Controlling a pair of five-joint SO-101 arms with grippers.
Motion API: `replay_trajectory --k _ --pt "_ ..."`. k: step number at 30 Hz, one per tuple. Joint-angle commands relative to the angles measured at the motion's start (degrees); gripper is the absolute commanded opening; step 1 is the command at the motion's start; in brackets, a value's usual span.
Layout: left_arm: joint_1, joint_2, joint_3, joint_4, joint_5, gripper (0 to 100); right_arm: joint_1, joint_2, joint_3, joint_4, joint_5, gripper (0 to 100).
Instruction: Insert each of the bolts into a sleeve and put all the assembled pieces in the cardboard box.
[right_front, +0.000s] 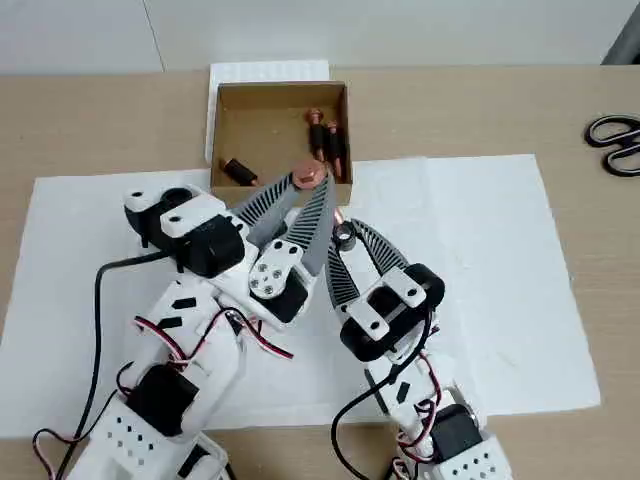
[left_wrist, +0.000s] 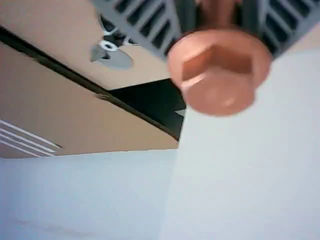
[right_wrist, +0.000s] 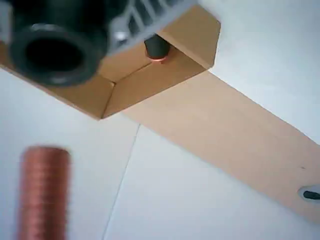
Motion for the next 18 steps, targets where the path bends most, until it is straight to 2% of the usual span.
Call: replay_trajectory --k 1,18 --pt "0.3 -1.0 -1.3 -1.5 0.8 1 -0.1 -0.7 0.3 -1.2 0.3 0.2" --pt "0.5 -0.9 2.7 -1.8 -1.6 1 -0.1 -0.7 0.3 -1.2 0.3 0.2"
